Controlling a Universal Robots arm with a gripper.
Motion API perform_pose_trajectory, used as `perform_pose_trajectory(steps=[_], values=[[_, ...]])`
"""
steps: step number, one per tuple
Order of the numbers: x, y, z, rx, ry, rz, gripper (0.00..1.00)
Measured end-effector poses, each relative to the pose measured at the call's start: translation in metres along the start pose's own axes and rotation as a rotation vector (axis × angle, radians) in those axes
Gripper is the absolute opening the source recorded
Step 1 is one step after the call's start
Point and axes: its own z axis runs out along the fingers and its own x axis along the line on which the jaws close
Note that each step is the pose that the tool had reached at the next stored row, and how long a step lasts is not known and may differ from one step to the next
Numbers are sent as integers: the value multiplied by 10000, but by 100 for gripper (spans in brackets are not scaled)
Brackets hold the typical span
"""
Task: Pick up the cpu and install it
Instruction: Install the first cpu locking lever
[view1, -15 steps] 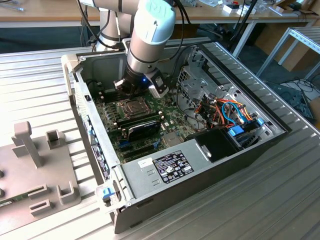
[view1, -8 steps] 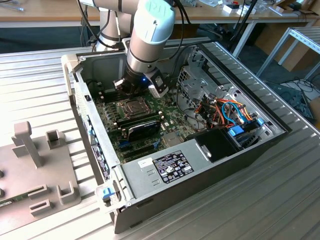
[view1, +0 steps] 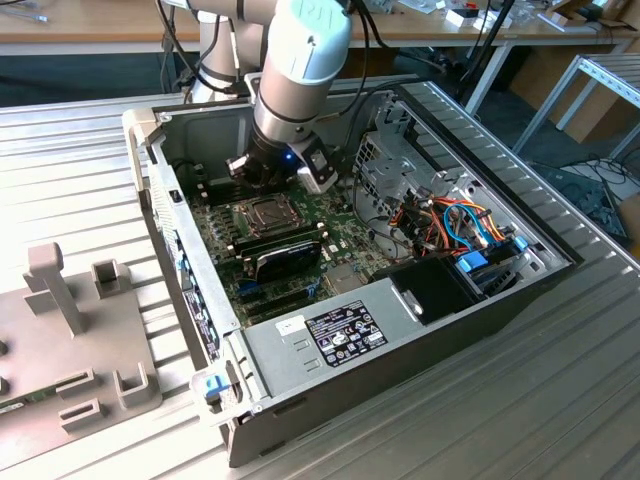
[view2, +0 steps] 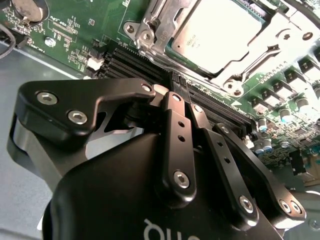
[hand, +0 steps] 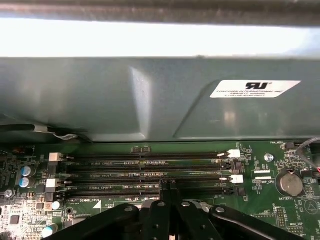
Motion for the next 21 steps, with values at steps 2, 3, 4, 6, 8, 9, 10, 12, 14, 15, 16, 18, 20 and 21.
perform_pose_trajectory(steps=[2,3,4,6,8,9,10,12,14,15,16,18,20,21], values=[[-1,10,-34,16,0,0,11],[-2,15,-49,22,-1,-1,11],[-3,20,-66,28,-1,-2,11],[-4,29,-95,42,-2,-2,11],[-6,40,-130,61,-1,-3,11],[-7,46,-151,71,-2,-4,11],[-8,53,-172,81,-2,-4,11],[-9,65,-213,100,-2,-5,11],[-12,85,-276,121,-3,-6,11],[-13,94,-305,130,-3,-6,11],[-14,102,-331,140,-2,-7,11],[-15,105,-342,143,-4,-7,11],[-15,105,-342,145,-4,-7,11],[-15,105,-343,145,-3,-7,11]])
